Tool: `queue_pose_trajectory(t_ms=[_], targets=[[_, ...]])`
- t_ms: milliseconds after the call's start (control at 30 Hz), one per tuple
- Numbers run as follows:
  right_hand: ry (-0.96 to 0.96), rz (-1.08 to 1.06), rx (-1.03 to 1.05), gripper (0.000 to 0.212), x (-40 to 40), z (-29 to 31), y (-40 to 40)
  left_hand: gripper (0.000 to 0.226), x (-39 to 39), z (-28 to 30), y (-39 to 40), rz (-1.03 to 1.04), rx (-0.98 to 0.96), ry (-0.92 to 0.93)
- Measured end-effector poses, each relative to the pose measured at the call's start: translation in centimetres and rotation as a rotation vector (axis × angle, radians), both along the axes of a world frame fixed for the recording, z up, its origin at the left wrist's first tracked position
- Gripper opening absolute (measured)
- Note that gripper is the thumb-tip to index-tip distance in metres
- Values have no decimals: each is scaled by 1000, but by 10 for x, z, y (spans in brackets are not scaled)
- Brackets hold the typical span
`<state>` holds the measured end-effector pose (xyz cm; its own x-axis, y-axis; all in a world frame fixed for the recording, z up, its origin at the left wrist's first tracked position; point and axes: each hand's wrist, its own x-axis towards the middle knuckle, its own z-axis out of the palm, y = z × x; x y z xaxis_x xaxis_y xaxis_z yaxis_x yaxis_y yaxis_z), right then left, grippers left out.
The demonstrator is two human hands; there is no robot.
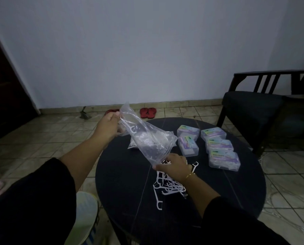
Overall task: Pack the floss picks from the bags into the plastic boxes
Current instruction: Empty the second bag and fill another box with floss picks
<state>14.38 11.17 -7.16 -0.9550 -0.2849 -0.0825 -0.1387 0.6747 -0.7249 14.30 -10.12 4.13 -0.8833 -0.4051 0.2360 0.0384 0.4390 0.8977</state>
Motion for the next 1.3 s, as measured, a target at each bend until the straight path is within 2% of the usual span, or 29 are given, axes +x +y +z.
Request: queue_pose_trajectory(t_ms=[200,267,500,567,633,767,933,1100,1300], targets=[[-85,-113,-224,42,-7,-9,2,29,3,-4,-2,-25,-84,-25],[-87,-114,-223,28,-5,-9,5,29,4,-7,-8,-13,-157,-32],[-119,-89,-186,7,-9,-11,4,25,11,-7,-15,-20,-237,-19],[-170,-106,-196,31,-14,-19,3,26,10,-5,-12,-29,-220,-26],[-196,-113,-212,38,-19,-28,2,27,9,-3,-10,-33,-230,-36],[-202,-148,-287,22,-11,-16,4,25,7,-1,-6,-49,-209,-49],[-206,-174,-368,26,-10,-14,11,27,4,3,-3,-61,-193,-42],[-209,-197,-485,17,-3,-3,17,26,2,5,-2,-99,-160,-28],[-140,-183,-361,19,-5,-7,19,23,4,7,-1,-123,-140,-10]])
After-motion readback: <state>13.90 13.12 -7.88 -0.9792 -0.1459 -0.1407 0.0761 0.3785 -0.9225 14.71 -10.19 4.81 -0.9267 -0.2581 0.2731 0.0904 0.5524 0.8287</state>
